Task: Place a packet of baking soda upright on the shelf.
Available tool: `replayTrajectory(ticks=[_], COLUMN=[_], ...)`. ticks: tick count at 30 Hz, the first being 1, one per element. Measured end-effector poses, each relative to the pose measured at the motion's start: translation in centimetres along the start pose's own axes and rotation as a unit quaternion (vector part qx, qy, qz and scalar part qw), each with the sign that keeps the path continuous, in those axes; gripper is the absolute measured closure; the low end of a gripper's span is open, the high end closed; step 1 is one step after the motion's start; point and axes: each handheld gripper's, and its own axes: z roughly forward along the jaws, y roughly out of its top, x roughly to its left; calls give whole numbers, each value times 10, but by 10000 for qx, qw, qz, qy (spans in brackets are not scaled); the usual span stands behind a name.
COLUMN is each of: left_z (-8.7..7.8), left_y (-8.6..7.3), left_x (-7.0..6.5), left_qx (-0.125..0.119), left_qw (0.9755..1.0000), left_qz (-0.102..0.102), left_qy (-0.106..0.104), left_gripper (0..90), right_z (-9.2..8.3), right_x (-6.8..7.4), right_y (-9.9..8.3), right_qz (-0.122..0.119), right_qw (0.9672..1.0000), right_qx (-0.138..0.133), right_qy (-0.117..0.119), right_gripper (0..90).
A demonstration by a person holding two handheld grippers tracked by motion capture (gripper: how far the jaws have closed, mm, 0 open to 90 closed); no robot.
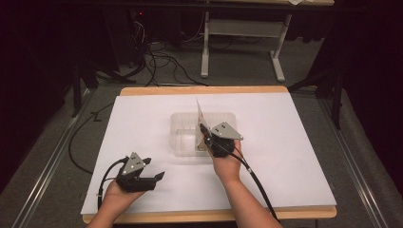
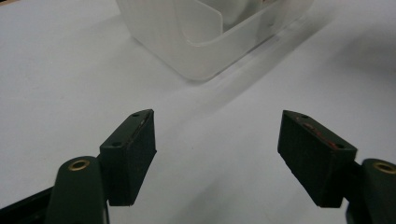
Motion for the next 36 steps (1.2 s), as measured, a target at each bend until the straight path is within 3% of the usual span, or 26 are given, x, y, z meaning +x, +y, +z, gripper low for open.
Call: replayTrajectory(ticks=[10,15,20,24,27,36], left_z=[-1,0,-1,0,0,-3], left_y=[0,0,0,1,1,1], left_x=[1,1,1,1,0,2], left_qx=[-45,-45,-42,-50,-61,-113], left_qw=[10000,10000,10000,10000,10000,9999], left_qz=[-30,-28,-18,-15,-15,-22], left_qy=[-6,-10,-16,-25,-32,-27], left_gripper=[281,281,280,281,280,278], right_z=[-1,-2,-4,-6,-7,-18], right_x=[-2,-2,-1,1,1,-1], right_y=[3,9,13,14,15,16], right_qz=[25,44,14,-22,8,-17], right_qw=[10000,10000,9999,9999,9998,9996], right_qx=[33,28,27,-10,76,113], right_qy=[-21,70,170,100,183,259], right_gripper=[844,769,564,366,308,294])
